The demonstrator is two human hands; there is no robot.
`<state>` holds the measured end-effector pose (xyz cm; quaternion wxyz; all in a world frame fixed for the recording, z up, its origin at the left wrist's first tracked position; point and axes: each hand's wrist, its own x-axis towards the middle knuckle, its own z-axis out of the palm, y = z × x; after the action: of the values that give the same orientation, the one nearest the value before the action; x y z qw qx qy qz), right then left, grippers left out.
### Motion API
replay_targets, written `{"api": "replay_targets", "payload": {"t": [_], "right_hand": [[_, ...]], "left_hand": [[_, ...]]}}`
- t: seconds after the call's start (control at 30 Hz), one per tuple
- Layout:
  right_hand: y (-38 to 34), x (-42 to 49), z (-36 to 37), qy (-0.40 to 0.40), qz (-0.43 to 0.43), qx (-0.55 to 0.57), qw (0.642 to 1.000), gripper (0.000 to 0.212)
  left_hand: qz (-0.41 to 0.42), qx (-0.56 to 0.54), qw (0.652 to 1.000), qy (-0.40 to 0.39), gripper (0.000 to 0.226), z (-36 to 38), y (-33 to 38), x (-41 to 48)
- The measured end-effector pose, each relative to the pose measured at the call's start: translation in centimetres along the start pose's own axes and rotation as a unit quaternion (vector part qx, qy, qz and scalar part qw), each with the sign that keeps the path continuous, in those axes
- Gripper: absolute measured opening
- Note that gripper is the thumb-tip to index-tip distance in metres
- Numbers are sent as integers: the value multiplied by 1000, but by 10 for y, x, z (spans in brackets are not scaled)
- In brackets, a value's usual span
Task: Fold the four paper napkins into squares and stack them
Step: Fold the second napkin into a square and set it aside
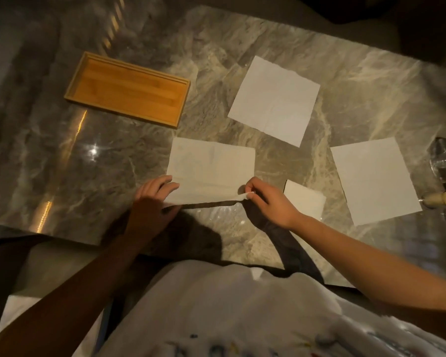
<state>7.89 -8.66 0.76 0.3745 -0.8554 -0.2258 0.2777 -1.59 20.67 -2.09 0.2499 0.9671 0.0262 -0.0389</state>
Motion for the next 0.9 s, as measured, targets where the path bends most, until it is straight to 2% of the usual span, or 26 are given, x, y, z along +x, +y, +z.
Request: {"api": "replay_targets", "payload": {"t": [0.07,0.17,0.27,0.33,0.4,0.47,0.6,0.67,0.77,0.9], "right_hand": [[0,-4,-1,5,20,10,1000,9],[2,-11,-1,16,44,10,999,7],[1,-20,1,-4,79,14,997,31],[1,-22,6,1,78,4,997,37],[2,-18,11,28,75,4,997,25],[3,-9,14,55,95,20,994,14],[4,8,16,97,135,6,986,11],[6,12,16,107,154,0,982,12],[9,15,14,91,178,2,980,13],[12,14,12,71,199,-10,977,24]], "left_hand": [[-4,-67,997,46,27,-3,3,3],[-45,-130,988,69,14,-10,10,11],[-66,-133,987,55,10,-11,12,16],[-71,-147,986,36,11,-11,9,17],[-83,-187,979,20,4,-11,5,20],[-97,-213,972,11,7,-11,3,22],[-163,-263,950,30,16,-9,5,23],[-188,-251,949,23,27,-6,8,21],[-190,-150,969,44,39,-1,12,18],[-191,-109,974,47,38,2,18,22]]}}
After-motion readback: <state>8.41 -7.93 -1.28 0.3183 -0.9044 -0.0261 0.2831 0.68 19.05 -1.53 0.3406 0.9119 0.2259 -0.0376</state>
